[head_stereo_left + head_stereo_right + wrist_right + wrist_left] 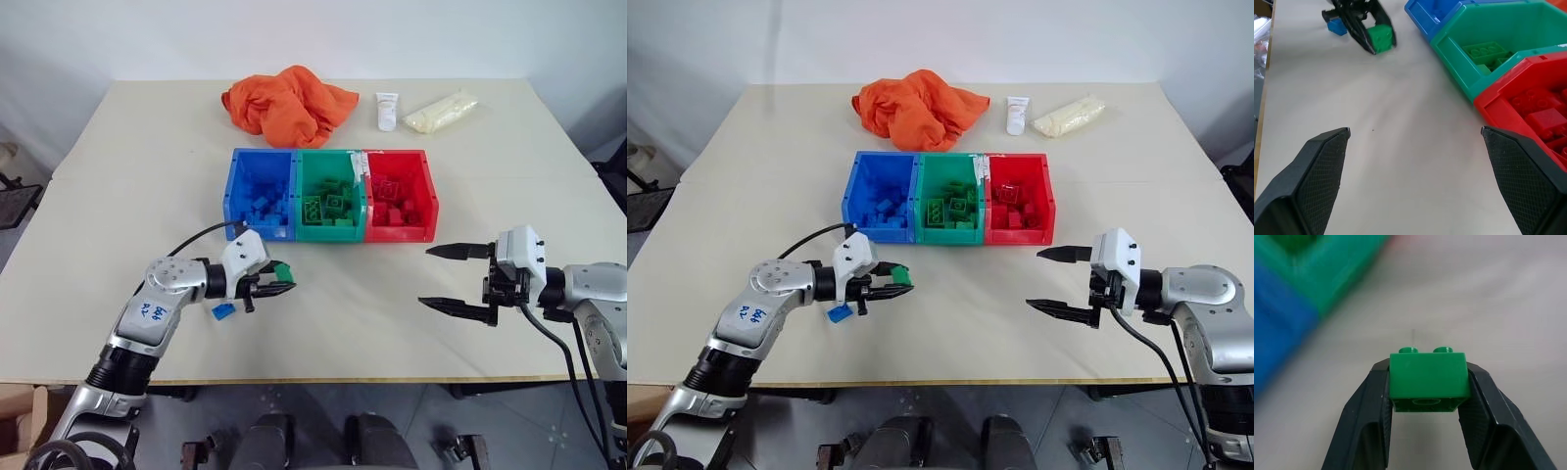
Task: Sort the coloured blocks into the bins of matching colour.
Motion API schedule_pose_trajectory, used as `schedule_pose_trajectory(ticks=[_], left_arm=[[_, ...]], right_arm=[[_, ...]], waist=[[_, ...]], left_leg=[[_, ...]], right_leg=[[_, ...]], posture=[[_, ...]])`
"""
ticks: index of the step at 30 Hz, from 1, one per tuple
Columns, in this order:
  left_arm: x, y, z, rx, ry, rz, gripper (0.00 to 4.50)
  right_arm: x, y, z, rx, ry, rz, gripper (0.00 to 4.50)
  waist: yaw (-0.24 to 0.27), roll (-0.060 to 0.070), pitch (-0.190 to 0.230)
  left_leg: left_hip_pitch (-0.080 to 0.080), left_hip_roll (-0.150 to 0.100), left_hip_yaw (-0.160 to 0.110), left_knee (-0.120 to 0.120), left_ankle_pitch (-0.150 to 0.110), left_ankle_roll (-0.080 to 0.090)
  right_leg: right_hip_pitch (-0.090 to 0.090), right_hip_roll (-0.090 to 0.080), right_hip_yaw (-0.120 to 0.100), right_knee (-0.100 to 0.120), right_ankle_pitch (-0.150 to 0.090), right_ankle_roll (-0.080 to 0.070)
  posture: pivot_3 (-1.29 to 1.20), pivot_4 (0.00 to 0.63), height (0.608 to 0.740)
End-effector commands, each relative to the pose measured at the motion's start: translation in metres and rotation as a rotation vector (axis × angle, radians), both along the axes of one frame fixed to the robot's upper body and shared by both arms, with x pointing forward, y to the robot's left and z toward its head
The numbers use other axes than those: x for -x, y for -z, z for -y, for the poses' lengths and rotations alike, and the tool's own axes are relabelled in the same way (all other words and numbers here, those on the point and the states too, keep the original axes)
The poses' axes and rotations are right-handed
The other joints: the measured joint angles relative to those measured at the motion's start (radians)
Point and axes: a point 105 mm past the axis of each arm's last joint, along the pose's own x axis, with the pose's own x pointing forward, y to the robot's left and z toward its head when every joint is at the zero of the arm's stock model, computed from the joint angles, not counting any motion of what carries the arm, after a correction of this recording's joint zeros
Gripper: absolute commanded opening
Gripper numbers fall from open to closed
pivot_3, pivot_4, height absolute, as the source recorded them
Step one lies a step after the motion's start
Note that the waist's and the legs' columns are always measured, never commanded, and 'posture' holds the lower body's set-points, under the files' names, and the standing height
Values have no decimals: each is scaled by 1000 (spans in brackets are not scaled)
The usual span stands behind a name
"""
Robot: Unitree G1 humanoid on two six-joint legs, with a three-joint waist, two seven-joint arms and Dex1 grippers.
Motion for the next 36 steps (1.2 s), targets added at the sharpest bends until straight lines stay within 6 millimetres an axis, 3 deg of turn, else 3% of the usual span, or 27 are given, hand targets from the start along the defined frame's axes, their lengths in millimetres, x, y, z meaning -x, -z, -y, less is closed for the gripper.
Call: schedule_pose_trajectory(ticks=[1,7,15,23,25,30,33,36], left_arm=[[-2,-42,16,139,30,148,1477],[-35,-85,35,323,-94,265,1477],[-89,-95,60,344,-206,313,1477],[-96,-104,79,388,-144,328,3981],[-94,-107,72,378,-121,349,4437],[-76,-108,46,341,-60,347,4437],[-59,-102,21,286,-50,332,4437],[-43,-90,-20,188,-112,301,4437]], right_arm=[[2,-16,8,0,29,67,4500],[-3,-34,19,-78,115,137,4500],[-6,-44,23,-155,183,192,4500],[-2,-45,21,-168,200,206,4500],[-2,-44,20,-167,197,204,4500],[-5,-45,18,-160,167,200,4500],[-10,-47,16,-154,141,193,4500],[-18,-48,12,-148,102,182,4500]], waist=[[4,0,0],[14,-1,1],[13,-2,1],[12,-3,2],[11,-3,2],[5,-3,2],[-3,-3,2],[-14,-3,2]], left_leg=[[0,0,0,0,0,0],[-1,-1,0,3,0,0],[-2,-1,0,3,0,0],[-4,-1,1,4,0,0],[-4,-1,1,4,0,0],[-4,-1,1,3,0,0],[-3,-1,1,3,0,0],[-3,-1,0,4,0,0]], right_leg=[[0,0,0,0,0,0],[0,0,-1,0,1,1],[-1,0,-2,2,1,2],[-3,0,-2,5,1,2],[-3,0,-2,5,1,2],[-3,0,-2,6,1,2],[-3,0,-1,6,1,2],[-3,0,-1,6,1,2]], posture=[[0,150,740],[0,150,740],[0,150,740],[0,150,740],[0,150,740],[0,150,740],[0,150,740],[0,150,740]])
